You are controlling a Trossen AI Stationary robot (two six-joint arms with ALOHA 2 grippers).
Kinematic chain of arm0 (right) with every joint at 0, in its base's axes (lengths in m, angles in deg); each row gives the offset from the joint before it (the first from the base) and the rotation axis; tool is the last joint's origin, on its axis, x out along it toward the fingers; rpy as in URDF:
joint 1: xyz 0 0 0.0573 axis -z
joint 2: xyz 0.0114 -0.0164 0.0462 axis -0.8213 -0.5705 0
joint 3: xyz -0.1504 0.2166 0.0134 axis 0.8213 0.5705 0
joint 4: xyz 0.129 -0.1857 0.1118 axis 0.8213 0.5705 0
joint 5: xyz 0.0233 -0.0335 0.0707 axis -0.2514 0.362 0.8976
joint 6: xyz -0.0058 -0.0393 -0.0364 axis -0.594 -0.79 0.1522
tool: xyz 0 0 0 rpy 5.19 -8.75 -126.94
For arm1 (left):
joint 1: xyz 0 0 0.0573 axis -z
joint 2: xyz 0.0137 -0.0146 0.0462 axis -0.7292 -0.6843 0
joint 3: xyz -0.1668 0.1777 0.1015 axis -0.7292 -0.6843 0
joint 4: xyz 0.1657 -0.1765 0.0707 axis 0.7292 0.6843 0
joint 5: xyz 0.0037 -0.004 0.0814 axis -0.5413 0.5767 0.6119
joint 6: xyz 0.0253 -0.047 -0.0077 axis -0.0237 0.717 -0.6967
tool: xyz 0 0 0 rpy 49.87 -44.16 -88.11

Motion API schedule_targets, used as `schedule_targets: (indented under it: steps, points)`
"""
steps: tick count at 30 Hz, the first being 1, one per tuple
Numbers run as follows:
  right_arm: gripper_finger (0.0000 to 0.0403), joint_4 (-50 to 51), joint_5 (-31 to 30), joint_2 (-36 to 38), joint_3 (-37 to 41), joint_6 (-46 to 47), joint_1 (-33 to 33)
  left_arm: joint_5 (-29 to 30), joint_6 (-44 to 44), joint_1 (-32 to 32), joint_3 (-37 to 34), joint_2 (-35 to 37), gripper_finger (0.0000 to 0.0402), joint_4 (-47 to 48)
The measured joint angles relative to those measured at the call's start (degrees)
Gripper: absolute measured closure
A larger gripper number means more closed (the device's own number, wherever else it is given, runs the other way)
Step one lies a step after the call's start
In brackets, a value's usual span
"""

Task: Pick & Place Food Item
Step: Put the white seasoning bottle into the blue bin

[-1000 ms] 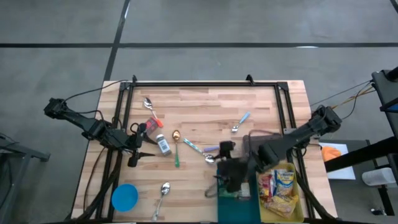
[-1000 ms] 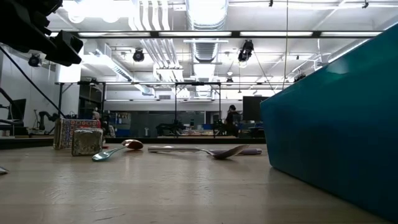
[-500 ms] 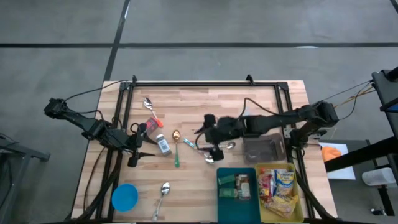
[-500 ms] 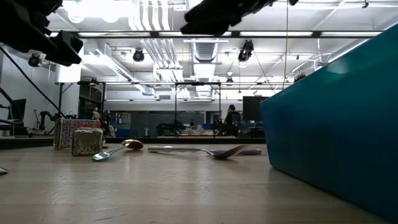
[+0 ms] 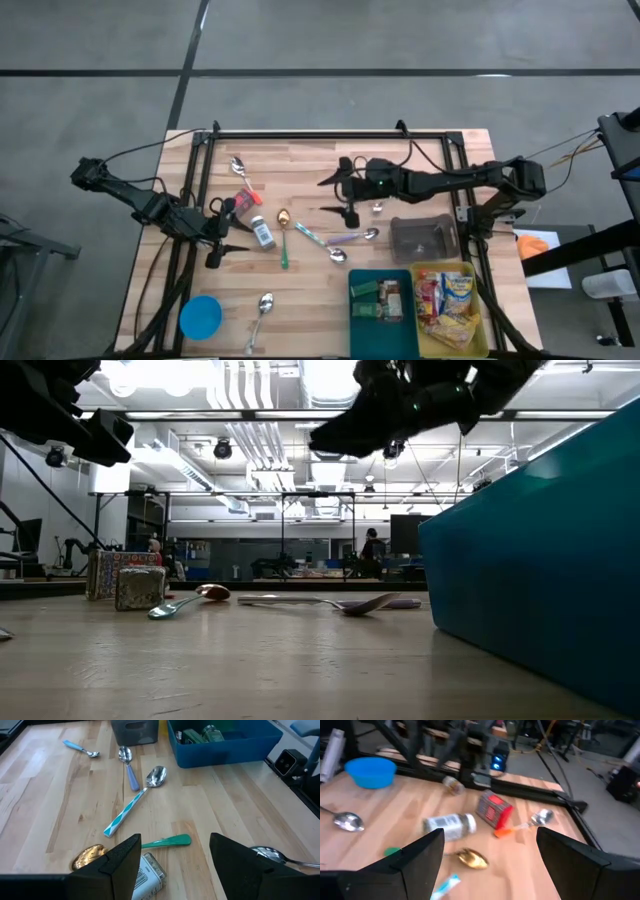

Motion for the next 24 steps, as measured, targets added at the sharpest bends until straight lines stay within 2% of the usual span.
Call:
schedule_targets:
  steps: [9, 24]
  points:
    - [0.0087, -0.7, -0.4, 4.1, 5.3, 1.4, 3.2, 0.0, 0.0, 0.0, 0.0, 0.0, 0.0161, 0.0]
    - [0.0087, -0.7, -0.5, 5.3, 4.8, 0.4, 3.4, 0.0, 0.0, 0.0, 0.0, 0.0, 0.0161, 0.0]
